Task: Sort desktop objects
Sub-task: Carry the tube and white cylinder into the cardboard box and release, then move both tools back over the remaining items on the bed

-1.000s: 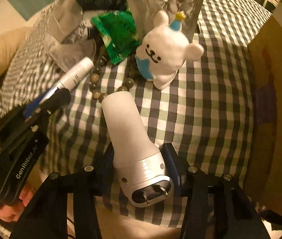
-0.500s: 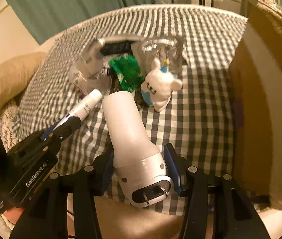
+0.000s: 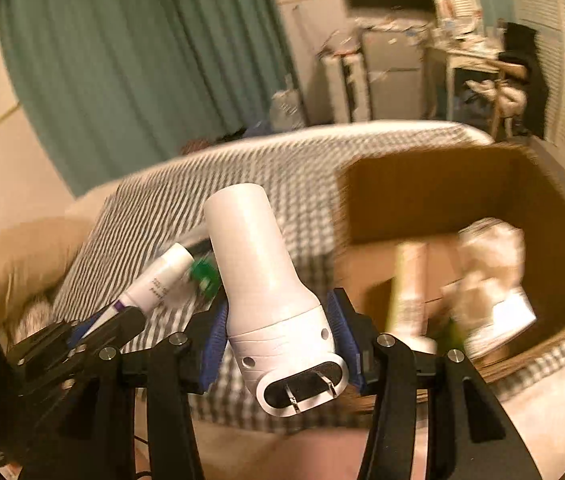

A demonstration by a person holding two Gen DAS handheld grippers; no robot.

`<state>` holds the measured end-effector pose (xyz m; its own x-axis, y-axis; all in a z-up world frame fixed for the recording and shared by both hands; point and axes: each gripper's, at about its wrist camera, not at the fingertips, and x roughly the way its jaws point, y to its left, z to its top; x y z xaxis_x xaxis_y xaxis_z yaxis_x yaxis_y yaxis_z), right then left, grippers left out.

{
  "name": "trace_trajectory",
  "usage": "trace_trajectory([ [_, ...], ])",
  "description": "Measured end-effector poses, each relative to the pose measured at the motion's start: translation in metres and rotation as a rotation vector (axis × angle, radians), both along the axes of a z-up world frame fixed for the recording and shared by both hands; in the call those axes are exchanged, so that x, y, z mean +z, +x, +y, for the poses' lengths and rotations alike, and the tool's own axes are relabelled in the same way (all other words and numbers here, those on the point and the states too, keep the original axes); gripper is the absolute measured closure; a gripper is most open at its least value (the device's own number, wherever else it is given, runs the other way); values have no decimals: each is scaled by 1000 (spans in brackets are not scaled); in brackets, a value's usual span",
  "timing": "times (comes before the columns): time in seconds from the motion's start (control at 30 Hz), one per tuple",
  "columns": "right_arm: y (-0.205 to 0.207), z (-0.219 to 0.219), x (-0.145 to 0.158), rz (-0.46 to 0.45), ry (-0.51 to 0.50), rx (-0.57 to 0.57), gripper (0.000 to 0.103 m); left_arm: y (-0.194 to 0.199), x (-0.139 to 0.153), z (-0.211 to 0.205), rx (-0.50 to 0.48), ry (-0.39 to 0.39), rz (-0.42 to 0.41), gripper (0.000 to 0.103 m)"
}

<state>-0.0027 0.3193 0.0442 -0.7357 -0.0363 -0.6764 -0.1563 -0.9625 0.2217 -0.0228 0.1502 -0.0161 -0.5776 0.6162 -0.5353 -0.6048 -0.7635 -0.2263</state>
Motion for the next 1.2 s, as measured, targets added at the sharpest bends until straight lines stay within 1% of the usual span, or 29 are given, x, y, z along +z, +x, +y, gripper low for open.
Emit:
trace_trajectory([
  [0.07, 3, 20, 8, 8, 25, -47, 55, -3, 14, 24, -48, 18, 0, 89],
  [0.13, 4, 42, 11, 7, 21, -88, 55, -5, 25, 52, -103, 37, -1, 89],
  [0.2, 6, 67, 13, 7, 6, -129, 55, -9, 29, 82, -154, 21, 1, 89],
  [0.27, 6, 91, 11, -5, 4, -173, 55, -15, 24, 110, -188, -17, -2, 89],
  [0.33, 4, 108, 8, -28, 7, -205, 55, -22, 13, 134, -202, -49, -34, 89],
  [0.43, 0, 128, -3, -57, -8, -224, 55, -30, -2, 153, -200, -56, -76, 89],
  [0.5, 1, 139, -11, -65, -11, -228, 54, -34, -12, 163, -192, -84, -100, 88],
  [0.53, 2, 142, -13, -58, -14, -228, 45, -34, -16, 165, -190, -103, -105, 82],
  [0.57, 2, 143, -14, -47, -19, -226, 32, -33, -19, 168, -181, -126, -97, 76],
  [0.6, 4, 144, -15, -35, -21, -229, 29, -33, -22, 167, -161, -155, -81, 51],
  [0.63, 8, 145, -14, -27, -21, -234, 29, -32, -22, 166, -137, -176, -66, 24],
  [0.67, 10, 146, -13, -20, -22, -236, 29, -32, -21, 163, -112, -172, -51, 17],
  [0.7, 11, 147, -12, -15, -22, -236, 29, -33, -22, 158, -98, -153, -43, 14],
  [0.77, 11, 139, -10, -8, -19, -233, 29, -36, -20, 144, -76, -120, -67, 14],
  [0.83, 14, 132, -6, 5, -18, -228, 29, -37, -19, 130, -38, -117, -85, 14],
  [0.93, 20, 117, 3, 28, -19, -204, 29, -45, -13, 94, 33, -100, -92, 12],
  [1.0, 23, 111, 9, 52, -18, -184, 29, -49, -8, 62, 96, -97, -95, 12],
  [1.07, 24, 92, 17, 75, -17, -151, 29, -52, 0, 22, 171, -89, -85, 12],
  [1.13, 25, 73, 25, 93, -11, -122, 29, -53, 7, -15, 243, -85, -69, 5],
  [1.17, 23, 61, 29, 102, -7, -102, 29, -52, 11, -41, 295, -86, -56, 3],
  [1.2, 22, 52, 32, 108, -4, -89, 29, -53, 14, -59, 331, -90, -48, 3],
])
